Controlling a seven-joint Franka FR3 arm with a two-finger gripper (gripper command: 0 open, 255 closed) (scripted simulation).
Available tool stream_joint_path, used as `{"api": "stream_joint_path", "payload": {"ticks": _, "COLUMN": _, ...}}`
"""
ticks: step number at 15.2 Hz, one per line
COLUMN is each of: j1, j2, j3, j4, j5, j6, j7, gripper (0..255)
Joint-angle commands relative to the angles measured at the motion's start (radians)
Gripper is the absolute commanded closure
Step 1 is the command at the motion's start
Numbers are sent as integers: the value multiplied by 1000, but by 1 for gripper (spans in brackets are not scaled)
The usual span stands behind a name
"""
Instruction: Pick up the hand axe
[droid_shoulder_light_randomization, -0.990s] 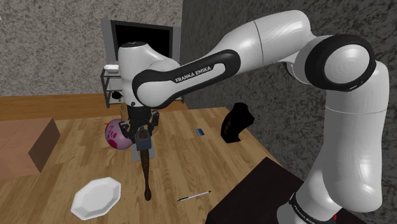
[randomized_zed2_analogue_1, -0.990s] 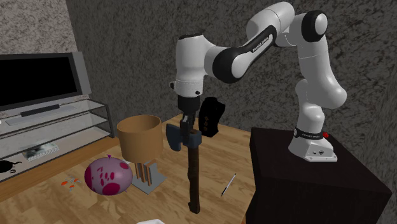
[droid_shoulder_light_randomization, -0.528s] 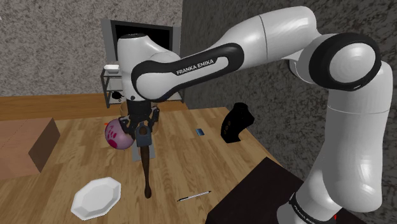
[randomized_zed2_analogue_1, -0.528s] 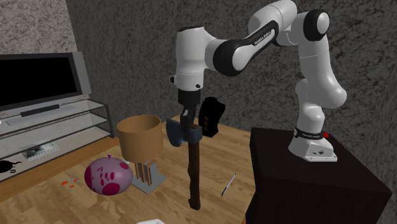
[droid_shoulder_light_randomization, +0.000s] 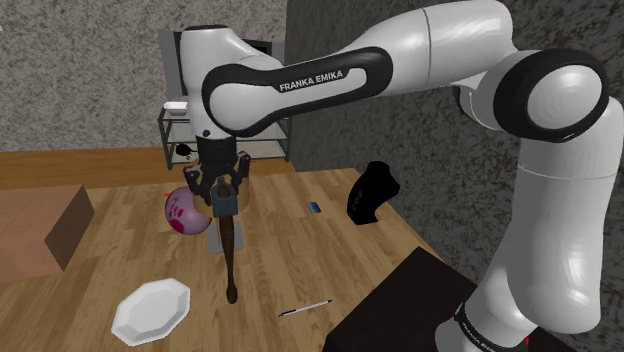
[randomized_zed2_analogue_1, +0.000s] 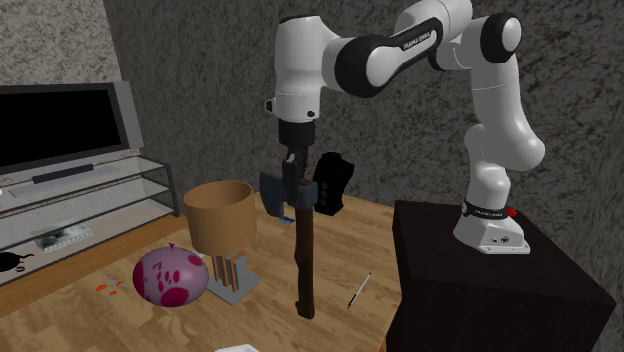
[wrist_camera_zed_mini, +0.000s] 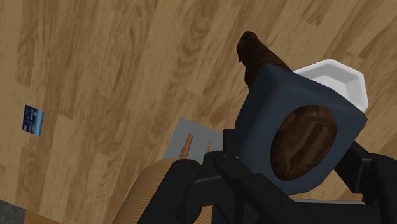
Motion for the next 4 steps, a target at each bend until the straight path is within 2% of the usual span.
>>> {"api": "stream_joint_path", "payload": {"ticks": 1, "j1": 0, "j2": -6, "j3": 1, "j4": 21, "j5": 4, "j6": -26, "j7": -4, "gripper": 255}}
{"api": "stream_joint_path", "payload": {"ticks": 4, "j1": 0, "j2": -8, "j3": 2, "j4": 34, "j5": 5, "j6": -40, "j7": -6, "gripper": 255}}
